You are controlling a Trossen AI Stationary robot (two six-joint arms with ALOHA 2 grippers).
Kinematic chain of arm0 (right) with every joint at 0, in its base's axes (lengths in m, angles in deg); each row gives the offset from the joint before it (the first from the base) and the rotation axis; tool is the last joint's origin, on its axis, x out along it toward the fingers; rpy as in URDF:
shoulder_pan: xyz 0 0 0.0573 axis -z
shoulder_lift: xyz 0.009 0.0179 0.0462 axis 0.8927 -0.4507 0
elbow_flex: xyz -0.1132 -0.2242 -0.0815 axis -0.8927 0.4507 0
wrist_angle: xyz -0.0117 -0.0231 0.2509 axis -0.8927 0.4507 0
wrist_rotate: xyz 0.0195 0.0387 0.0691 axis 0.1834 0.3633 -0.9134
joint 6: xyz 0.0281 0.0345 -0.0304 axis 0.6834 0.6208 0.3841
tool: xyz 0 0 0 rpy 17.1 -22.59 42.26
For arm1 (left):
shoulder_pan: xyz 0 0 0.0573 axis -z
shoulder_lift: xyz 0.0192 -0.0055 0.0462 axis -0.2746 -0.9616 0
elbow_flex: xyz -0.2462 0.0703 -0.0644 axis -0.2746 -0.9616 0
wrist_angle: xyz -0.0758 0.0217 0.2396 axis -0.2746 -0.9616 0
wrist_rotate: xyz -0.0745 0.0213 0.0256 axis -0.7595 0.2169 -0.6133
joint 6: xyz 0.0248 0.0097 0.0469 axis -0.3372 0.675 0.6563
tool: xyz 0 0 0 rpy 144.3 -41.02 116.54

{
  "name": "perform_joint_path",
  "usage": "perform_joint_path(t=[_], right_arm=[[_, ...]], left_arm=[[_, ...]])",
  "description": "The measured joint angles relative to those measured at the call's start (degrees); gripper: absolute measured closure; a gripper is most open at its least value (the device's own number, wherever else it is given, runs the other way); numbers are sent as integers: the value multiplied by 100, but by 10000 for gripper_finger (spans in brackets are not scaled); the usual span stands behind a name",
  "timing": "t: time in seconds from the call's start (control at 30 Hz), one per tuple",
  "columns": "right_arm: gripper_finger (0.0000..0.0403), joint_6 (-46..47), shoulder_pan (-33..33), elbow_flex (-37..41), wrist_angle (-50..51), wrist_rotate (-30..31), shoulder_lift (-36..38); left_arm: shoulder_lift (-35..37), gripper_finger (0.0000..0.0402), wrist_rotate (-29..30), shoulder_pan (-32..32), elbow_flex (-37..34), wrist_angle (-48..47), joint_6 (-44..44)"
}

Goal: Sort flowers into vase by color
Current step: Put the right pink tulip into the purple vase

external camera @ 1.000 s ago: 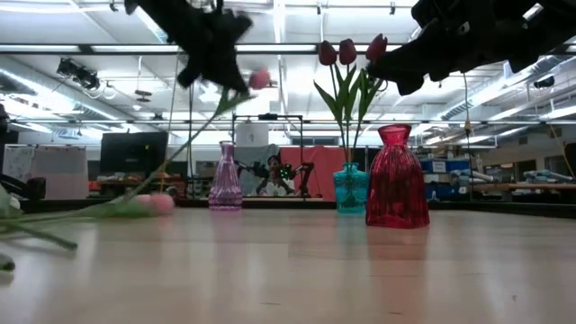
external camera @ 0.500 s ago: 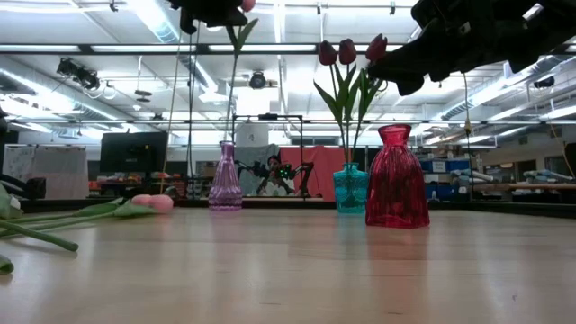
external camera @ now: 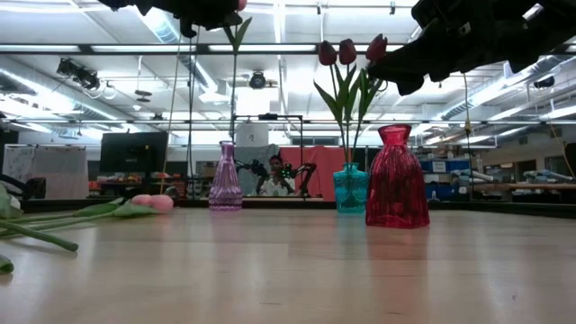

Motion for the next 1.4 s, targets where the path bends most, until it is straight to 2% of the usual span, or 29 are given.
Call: perform_joint_path(t=[0.43,0.57,0.77,0.9,1.17,1.27,1.4], right_arm=[[253,-2,0,0,90,-2,-2],[253,-2,0,0,89,-2,-2],[253,0,0,0,85,-2,-2],[253,0,0,0,84,-2,-2],[253,18,0,0,75,-2,-2],[253,19,0,0,76,0,-2],[253,50,0,0,76,0,-2]], left_arm=[[-69,392,-10,-122,-4,-573,-213],[-89,388,-15,-95,-212,-673,-445],[-90,367,-90,-91,-505,-1368,-629],[-90,334,-164,-55,-543,-2157,-612],[196,213,-312,-44,-318,-4004,-1027],[440,195,-419,85,-142,-4498,-1187],[690,191,-287,483,-37,-5086,-1437]])
